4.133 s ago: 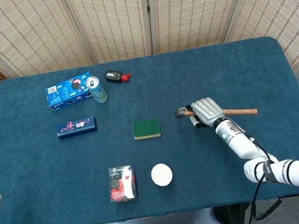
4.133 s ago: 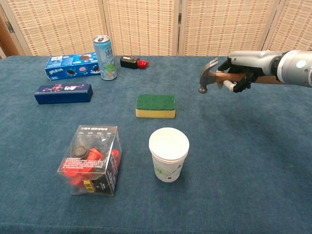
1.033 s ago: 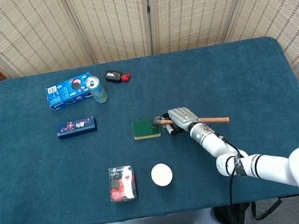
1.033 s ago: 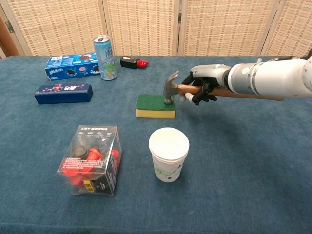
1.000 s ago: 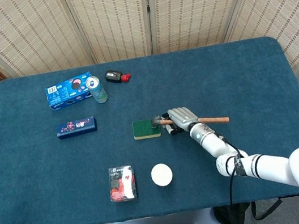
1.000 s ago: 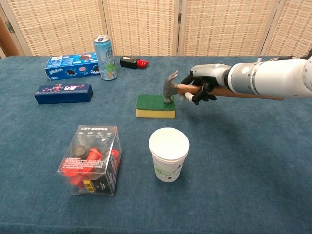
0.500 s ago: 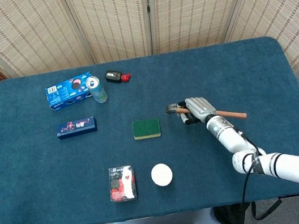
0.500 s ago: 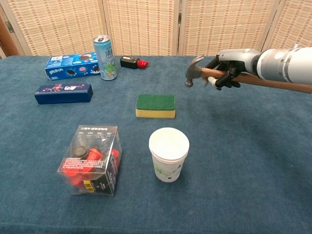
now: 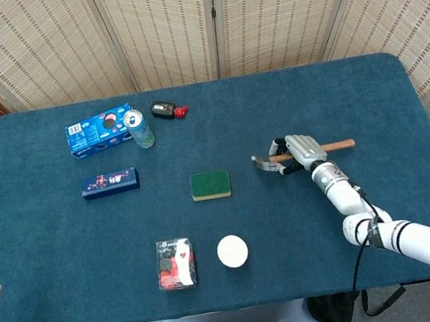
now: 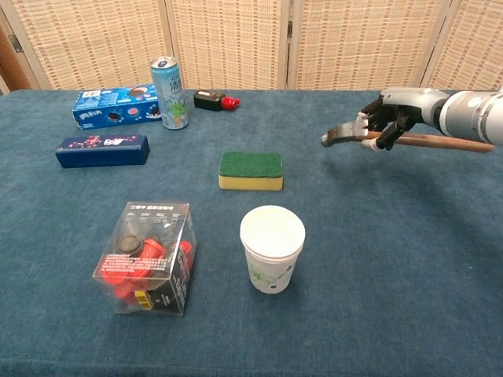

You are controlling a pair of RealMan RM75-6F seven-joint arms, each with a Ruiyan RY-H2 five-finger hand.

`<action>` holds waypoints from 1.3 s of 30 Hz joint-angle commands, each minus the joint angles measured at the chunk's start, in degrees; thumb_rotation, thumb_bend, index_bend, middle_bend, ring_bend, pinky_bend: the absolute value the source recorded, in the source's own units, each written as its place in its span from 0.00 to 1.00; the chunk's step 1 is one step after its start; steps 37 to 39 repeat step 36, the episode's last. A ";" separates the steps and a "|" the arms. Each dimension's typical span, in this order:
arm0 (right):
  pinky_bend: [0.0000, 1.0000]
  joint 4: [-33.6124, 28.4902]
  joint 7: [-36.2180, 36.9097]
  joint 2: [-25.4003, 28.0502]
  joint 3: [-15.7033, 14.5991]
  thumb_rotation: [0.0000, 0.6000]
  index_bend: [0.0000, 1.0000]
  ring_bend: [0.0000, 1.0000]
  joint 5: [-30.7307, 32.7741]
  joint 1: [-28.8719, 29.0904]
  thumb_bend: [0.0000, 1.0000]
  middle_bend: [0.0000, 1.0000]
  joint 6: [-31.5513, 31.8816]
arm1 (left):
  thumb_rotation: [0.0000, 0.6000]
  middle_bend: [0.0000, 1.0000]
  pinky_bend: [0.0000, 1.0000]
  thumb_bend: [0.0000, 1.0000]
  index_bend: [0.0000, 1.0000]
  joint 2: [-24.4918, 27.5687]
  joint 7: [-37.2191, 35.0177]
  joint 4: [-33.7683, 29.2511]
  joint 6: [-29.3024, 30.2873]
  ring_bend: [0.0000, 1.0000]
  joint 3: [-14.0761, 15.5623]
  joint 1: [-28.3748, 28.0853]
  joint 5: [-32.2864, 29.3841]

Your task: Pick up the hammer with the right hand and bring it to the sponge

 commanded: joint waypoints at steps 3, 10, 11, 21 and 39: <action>0.20 -2.18 3.23 2.73 0.66 1.00 0.11 0.13 -4.78 -3.10 0.24 0.17 3.58 | 1.00 0.00 0.00 0.18 0.00 0.04 0.43 -0.41 -0.37 0.00 -0.25 -0.48 0.13; 0.20 -10.81 5.83 10.89 -0.73 1.00 0.10 0.12 -11.93 -10.70 0.24 0.17 14.23 | 1.00 0.00 0.00 0.18 0.00 0.56 1.09 -1.08 -1.32 0.00 -1.06 -1.72 0.09; 0.20 -12.04 6.03 12.28 -1.36 1.00 0.10 0.12 -12.58 -11.67 0.24 0.19 14.65 | 1.00 0.00 0.00 0.18 0.00 0.62 1.22 -1.17 -1.57 0.00 -1.17 -1.98 0.14; 0.20 -24.04 8.14 23.72 -6.91 1.00 0.10 0.12 -21.04 -27.61 0.26 0.24 35.06 | 1.00 0.00 0.00 0.18 0.00 0.98 2.58 -2.74 -3.17 0.00 -2.78 -4.54 0.18; 0.20 -27.48 9.00 26.64 -12.35 1.00 0.10 0.13 -28.90 -43.57 0.26 0.29 54.16 | 1.00 0.00 0.00 0.18 0.00 0.84 4.57 -4.87 -2.65 0.00 -3.78 -6.14 0.97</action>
